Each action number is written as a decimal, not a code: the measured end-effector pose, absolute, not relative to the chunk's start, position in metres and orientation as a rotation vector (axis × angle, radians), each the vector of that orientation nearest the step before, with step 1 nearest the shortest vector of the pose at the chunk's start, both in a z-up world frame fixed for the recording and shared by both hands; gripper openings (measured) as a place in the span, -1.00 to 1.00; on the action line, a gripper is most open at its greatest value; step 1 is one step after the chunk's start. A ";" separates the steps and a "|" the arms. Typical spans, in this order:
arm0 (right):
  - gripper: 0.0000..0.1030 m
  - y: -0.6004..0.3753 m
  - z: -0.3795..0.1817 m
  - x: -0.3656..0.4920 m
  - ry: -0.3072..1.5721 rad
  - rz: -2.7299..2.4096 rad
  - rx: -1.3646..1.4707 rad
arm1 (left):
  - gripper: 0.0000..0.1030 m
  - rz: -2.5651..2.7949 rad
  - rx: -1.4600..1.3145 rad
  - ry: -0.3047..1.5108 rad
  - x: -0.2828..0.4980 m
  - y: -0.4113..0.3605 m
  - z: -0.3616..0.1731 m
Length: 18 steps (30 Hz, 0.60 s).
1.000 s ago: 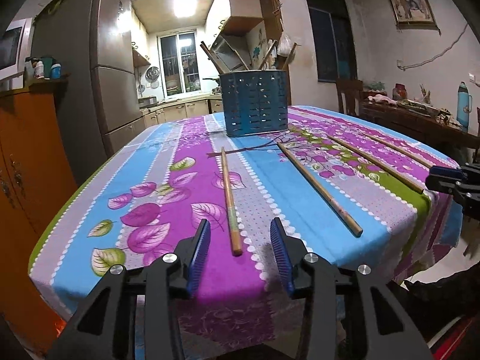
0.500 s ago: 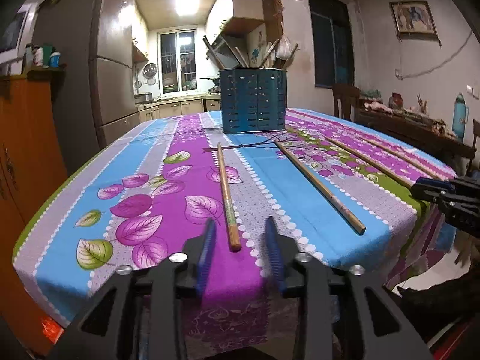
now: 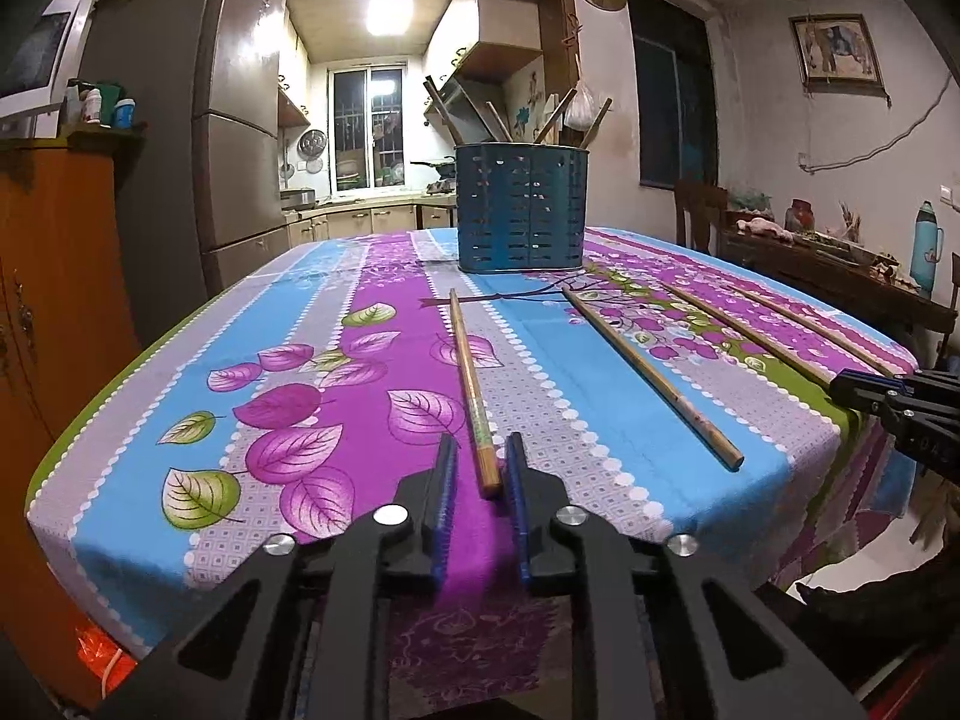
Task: Organize utensils
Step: 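Close the left tool on a wooden chopstick while the right tool closes on another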
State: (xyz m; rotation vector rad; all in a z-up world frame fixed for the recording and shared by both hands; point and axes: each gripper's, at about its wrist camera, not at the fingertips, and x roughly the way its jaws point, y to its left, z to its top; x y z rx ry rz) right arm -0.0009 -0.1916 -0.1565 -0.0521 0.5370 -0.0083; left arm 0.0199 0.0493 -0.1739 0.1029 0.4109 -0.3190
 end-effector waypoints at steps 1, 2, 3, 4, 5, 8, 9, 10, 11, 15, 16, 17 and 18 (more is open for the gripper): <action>-0.85 -0.192 -0.157 -0.001 0.536 -0.007 -0.049 | -0.70 -0.319 0.101 0.412 0.020 0.050 -0.174; -0.85 -0.193 -0.157 -0.001 0.536 -0.004 -0.043 | -0.70 -0.318 0.100 0.412 0.020 0.050 -0.174; -0.85 -0.193 -0.157 -0.001 0.535 -0.003 -0.040 | -0.70 -0.317 0.102 0.411 0.020 0.050 -0.174; -0.85 -0.194 -0.157 -0.001 0.534 -0.002 -0.036 | -0.70 -0.315 0.103 0.410 0.020 0.050 -0.174; -0.85 -0.195 -0.157 -0.002 0.533 0.001 -0.030 | -0.70 -0.312 0.104 0.410 0.021 0.050 -0.174; -0.85 -0.196 -0.157 -0.002 0.529 0.008 -0.015 | -0.73 -0.301 0.109 0.412 0.022 0.048 -0.173; -0.85 -0.197 -0.157 -0.002 0.528 0.012 -0.007 | -0.76 -0.295 0.113 0.415 0.022 0.047 -0.173; -0.85 -0.198 -0.157 -0.003 0.528 0.015 -0.004 | -0.81 -0.292 0.117 0.418 0.023 0.046 -0.172; -0.86 -0.198 -0.157 -0.003 0.528 0.017 -0.002 | -0.82 -0.293 0.119 0.422 0.023 0.045 -0.172; -0.88 -0.201 -0.156 -0.003 0.526 0.029 0.012 | -0.84 -0.282 0.113 0.446 0.026 0.043 -0.169; -0.89 -0.201 -0.155 -0.004 0.524 0.027 0.013 | -0.85 -0.280 0.112 0.452 0.026 0.043 -0.169; -0.89 -0.202 -0.154 -0.005 0.519 0.027 0.016 | -0.85 -0.278 0.106 0.463 0.027 0.043 -0.168; -0.89 -0.204 -0.152 -0.007 0.510 0.023 0.015 | -0.85 -0.279 0.097 0.473 0.028 0.044 -0.166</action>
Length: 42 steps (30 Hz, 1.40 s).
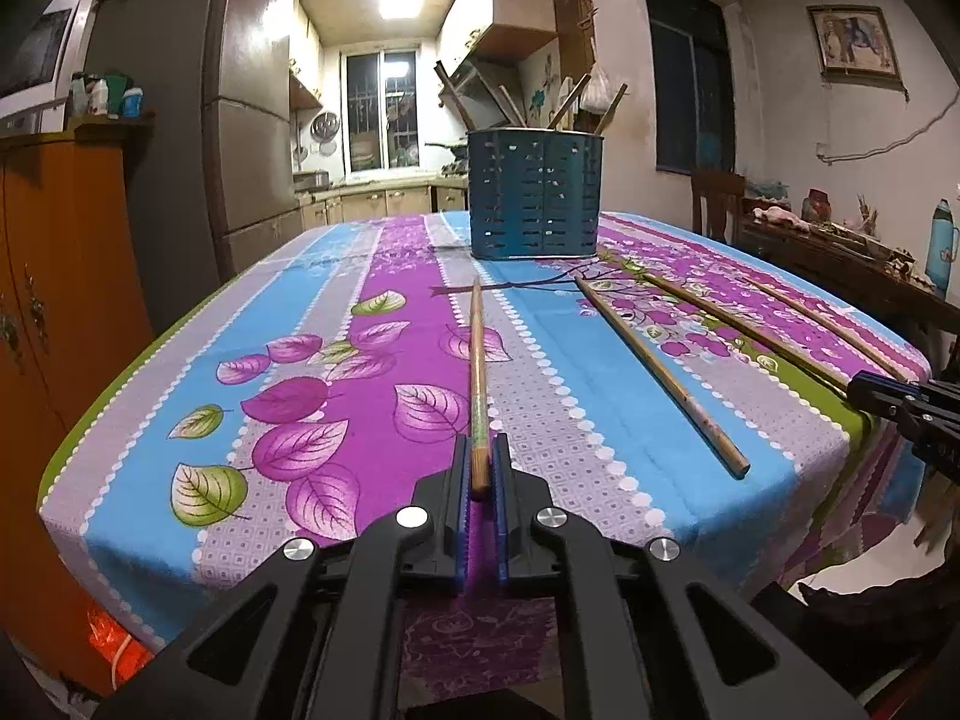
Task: Organize utensils
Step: 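Close the left tool on a wooden chopstick while the right tool closes on another, then lift the left tool's chopstick over the blue holder while the right tool carries its chopstick there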
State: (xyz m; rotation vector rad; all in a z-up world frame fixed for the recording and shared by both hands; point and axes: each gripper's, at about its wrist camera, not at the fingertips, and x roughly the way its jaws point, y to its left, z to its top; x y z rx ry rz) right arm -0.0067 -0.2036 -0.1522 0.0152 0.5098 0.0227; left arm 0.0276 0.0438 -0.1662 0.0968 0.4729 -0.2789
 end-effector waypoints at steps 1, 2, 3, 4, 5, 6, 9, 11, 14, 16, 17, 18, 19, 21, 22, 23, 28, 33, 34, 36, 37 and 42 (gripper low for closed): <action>-0.89 -0.205 -0.150 -0.009 0.500 0.019 0.013 | -0.85 -0.280 0.085 0.482 0.028 0.045 -0.165; -0.89 -0.206 -0.148 -0.011 0.489 0.017 0.012 | -0.85 -0.279 0.074 0.489 0.029 0.047 -0.164; -0.89 -0.207 -0.146 -0.012 0.481 0.016 0.012 | -0.85 -0.273 0.068 0.488 0.029 0.049 -0.161; -0.89 -0.208 -0.144 -0.013 0.473 0.015 0.013 | -0.85 -0.268 0.068 0.485 0.028 0.050 -0.160; -0.89 -0.209 -0.141 -0.014 0.465 0.013 0.016 | -0.85 -0.265 0.070 0.481 0.026 0.050 -0.158; -0.89 -0.210 -0.139 -0.015 0.460 0.012 0.021 | -0.85 -0.261 0.071 0.475 0.025 0.052 -0.155; -0.89 -0.213 -0.134 -0.018 0.442 0.005 0.032 | -0.85 -0.255 0.072 0.464 0.019 0.053 -0.149; -0.89 -0.215 -0.129 -0.020 0.429 -0.001 0.035 | -0.85 -0.254 0.066 0.456 0.016 0.055 -0.143; -0.89 -0.218 -0.122 -0.022 0.408 -0.004 0.032 | -0.85 -0.243 0.061 0.437 0.012 0.058 -0.130; -0.89 -0.218 -0.115 -0.024 0.385 -0.004 0.021 | -0.85 -0.237 0.055 0.420 0.010 0.060 -0.120; -0.89 -0.218 -0.111 -0.026 0.374 -0.002 0.017 | -0.85 -0.236 0.053 0.412 0.010 0.061 -0.115; -0.89 -0.218 -0.107 -0.026 0.362 0.001 0.012 | -0.85 -0.235 0.051 0.400 0.009 0.062 -0.108; -0.89 -0.218 -0.103 -0.027 0.351 0.005 0.007 | -0.85 -0.234 0.049 0.393 0.008 0.062 -0.103; -0.89 -0.219 -0.092 -0.028 0.318 0.014 -0.006 | -0.85 -0.234 0.043 0.382 0.009 0.064 -0.090; -0.89 -0.218 -0.086 -0.028 0.302 0.018 -0.015 | -0.85 -0.233 0.043 0.380 0.010 0.064 -0.085; -0.89 -0.218 -0.079 -0.029 0.278 0.023 -0.031 | -0.85 -0.229 0.046 0.380 0.011 0.064 -0.080; -0.89 -0.213 -0.046 -0.019 0.192 0.062 -0.101 | -0.85 -0.157 0.086 0.386 0.028 0.059 -0.052; -0.89 -0.212 -0.021 -0.002 0.151 0.099 -0.127 | -0.85 -0.091 0.115 0.382 0.046 0.050 -0.031; -0.89 -0.214 -0.015 0.004 0.151 0.107 -0.126 | -0.85 -0.078 0.126 0.380 0.049 0.048 -0.029; -0.89 -0.215 -0.008 0.011 0.154 0.124 -0.125 | -0.85 -0.053 0.148 0.381 0.056 0.044 -0.026; -0.89 -0.216 -0.006 0.014 0.154 0.126 -0.126 | -0.85 -0.045 0.155 0.383 0.059 0.043 -0.025; -0.89 -0.218 0.008 0.023 0.146 0.145 -0.135 | -0.85 -0.007 0.176 0.386 0.072 0.039 -0.018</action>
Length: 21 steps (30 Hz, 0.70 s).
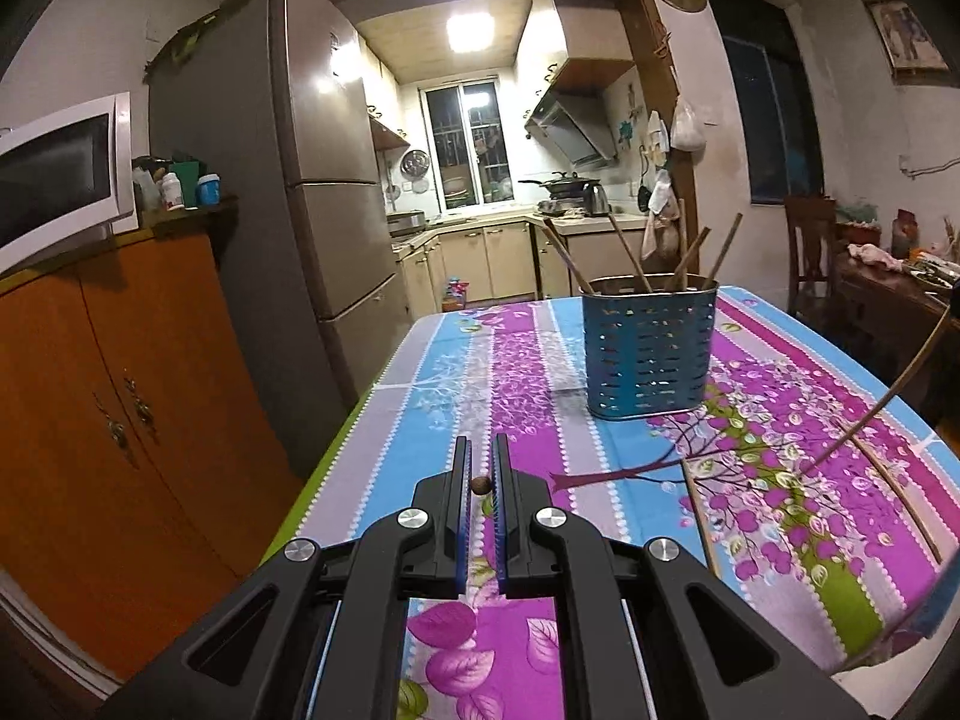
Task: Organize utensils
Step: 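Lift the left tool's chopstick over the blue holder while the right tool carries its chopstick there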
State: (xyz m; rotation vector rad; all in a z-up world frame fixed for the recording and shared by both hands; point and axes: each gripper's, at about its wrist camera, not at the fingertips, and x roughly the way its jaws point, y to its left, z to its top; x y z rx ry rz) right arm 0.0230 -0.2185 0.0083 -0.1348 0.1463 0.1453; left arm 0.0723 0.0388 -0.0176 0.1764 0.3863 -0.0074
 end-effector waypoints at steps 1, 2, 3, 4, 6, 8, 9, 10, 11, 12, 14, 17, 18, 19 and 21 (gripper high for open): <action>-0.89 -0.219 0.010 0.024 0.143 0.147 -0.137 | -0.85 -0.001 0.182 0.383 0.074 0.038 -0.016; -0.89 -0.218 0.013 0.025 0.138 0.150 -0.141 | -0.85 0.005 0.189 0.378 0.076 0.037 -0.015; -0.89 -0.218 0.015 0.026 0.134 0.151 -0.144 | -0.85 0.011 0.195 0.376 0.078 0.036 -0.014; -0.89 -0.217 0.018 0.028 0.130 0.151 -0.146 | -0.85 0.012 0.198 0.375 0.080 0.035 -0.013; -0.89 -0.218 0.024 0.031 0.124 0.158 -0.147 | -0.85 0.016 0.206 0.373 0.084 0.033 -0.011; -0.89 -0.217 0.029 0.035 0.119 0.167 -0.147 | -0.85 0.020 0.212 0.371 0.087 0.031 -0.010; -0.89 -0.217 0.031 0.037 0.117 0.170 -0.148 | -0.85 0.022 0.215 0.370 0.089 0.031 -0.008; -0.89 -0.217 0.034 0.039 0.114 0.174 -0.149 | -0.85 0.024 0.218 0.369 0.091 0.031 -0.008; -0.89 -0.216 0.036 0.041 0.112 0.179 -0.152 | -0.85 0.027 0.220 0.368 0.093 0.031 -0.007; -0.89 -0.216 0.038 0.043 0.109 0.183 -0.155 | -0.85 0.033 0.225 0.365 0.094 0.030 -0.006; -0.89 -0.214 0.042 0.047 0.104 0.193 -0.161 | -0.85 0.047 0.232 0.358 0.096 0.031 -0.003; -0.89 -0.212 0.049 0.054 0.098 0.206 -0.166 | -0.85 0.060 0.243 0.352 0.099 0.031 0.000; -0.89 -0.212 0.051 0.056 0.097 0.210 -0.166 | -0.85 0.064 0.246 0.351 0.100 0.032 0.000; -0.89 -0.211 0.053 0.059 0.097 0.216 -0.165 | -0.85 0.069 0.249 0.350 0.100 0.033 0.000; -0.89 -0.212 0.056 0.062 0.094 0.221 -0.166 | -0.85 0.073 0.254 0.346 0.102 0.033 0.002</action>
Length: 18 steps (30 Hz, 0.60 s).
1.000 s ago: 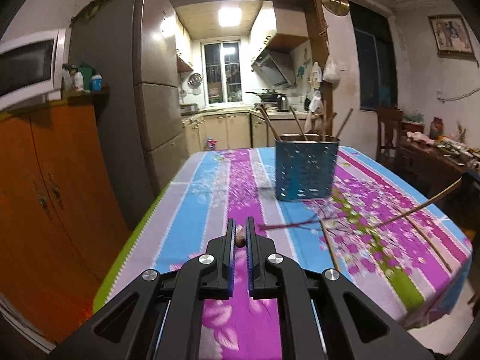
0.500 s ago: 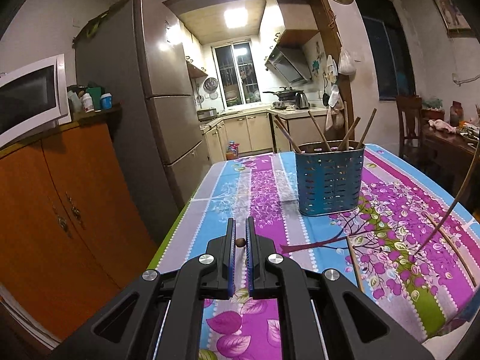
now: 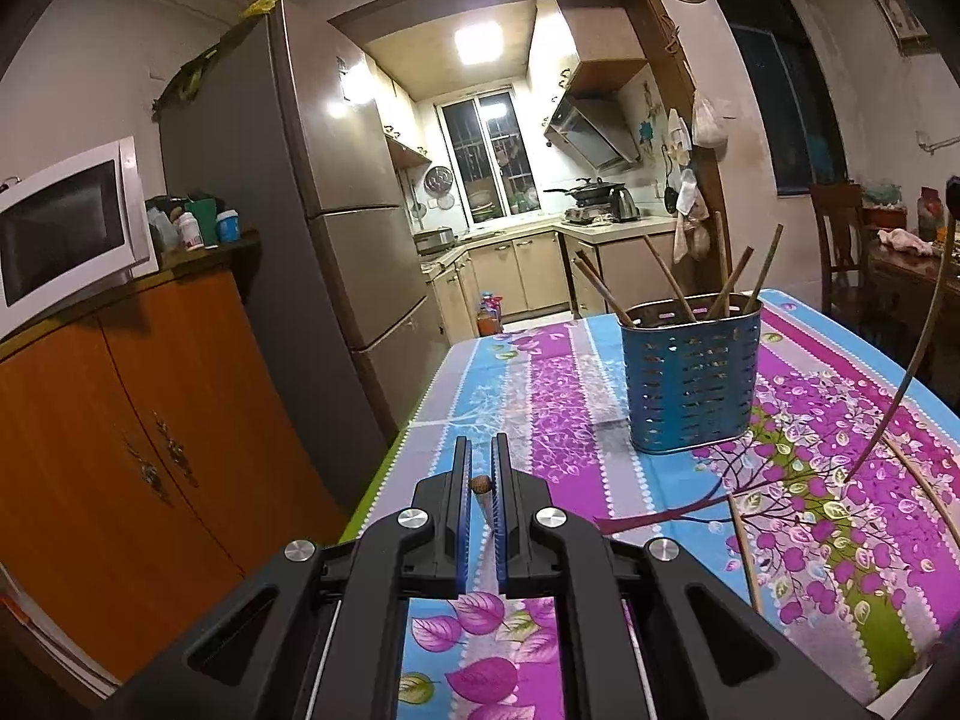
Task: Organize utensils
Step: 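Lift the left tool's chopstick over the blue holder while the right tool carries its chopstick there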
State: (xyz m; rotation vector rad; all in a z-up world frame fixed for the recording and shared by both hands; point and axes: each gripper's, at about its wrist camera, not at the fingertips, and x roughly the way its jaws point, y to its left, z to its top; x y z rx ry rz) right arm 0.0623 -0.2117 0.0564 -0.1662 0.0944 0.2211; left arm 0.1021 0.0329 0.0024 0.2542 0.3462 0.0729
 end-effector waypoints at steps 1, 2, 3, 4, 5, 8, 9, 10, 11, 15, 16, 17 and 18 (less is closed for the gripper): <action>-0.89 -0.212 0.059 0.064 0.091 0.222 -0.169 | -0.85 0.074 0.258 0.344 0.103 0.033 0.004; -0.89 -0.212 0.062 0.067 0.086 0.223 -0.169 | -0.85 0.076 0.263 0.341 0.104 0.032 0.005; -0.89 -0.213 0.064 0.069 0.085 0.227 -0.167 | -0.85 0.078 0.268 0.336 0.104 0.031 0.006; -0.89 -0.213 0.066 0.071 0.084 0.232 -0.162 | -0.85 0.078 0.271 0.333 0.105 0.031 0.008; -0.89 -0.214 0.070 0.074 0.082 0.236 -0.157 | -0.85 0.077 0.273 0.327 0.106 0.030 0.010; -0.89 -0.216 0.078 0.082 0.076 0.241 -0.149 | -0.85 0.076 0.278 0.317 0.109 0.027 0.015; -0.89 -0.217 0.081 0.085 0.074 0.242 -0.145 | -0.85 0.075 0.281 0.313 0.109 0.026 0.016; -0.89 -0.219 0.085 0.089 0.072 0.245 -0.136 | -0.85 0.069 0.282 0.311 0.110 0.024 0.017; -0.89 -0.220 0.088 0.091 0.072 0.248 -0.129 | -0.85 0.062 0.280 0.312 0.112 0.024 0.019; -0.89 -0.227 0.104 0.105 0.064 0.253 -0.098 | -0.85 -0.011 0.224 0.313 0.123 0.025 0.042; -0.89 -0.228 0.108 0.108 0.062 0.256 -0.091 | -0.85 -0.038 0.206 0.311 0.124 0.025 0.049; -0.89 -0.230 0.114 0.112 0.059 0.258 -0.081 | -0.85 -0.069 0.187 0.310 0.127 0.025 0.057; -0.89 -0.231 0.118 0.114 0.054 0.259 -0.076 | -0.85 -0.111 0.164 0.309 0.130 0.024 0.069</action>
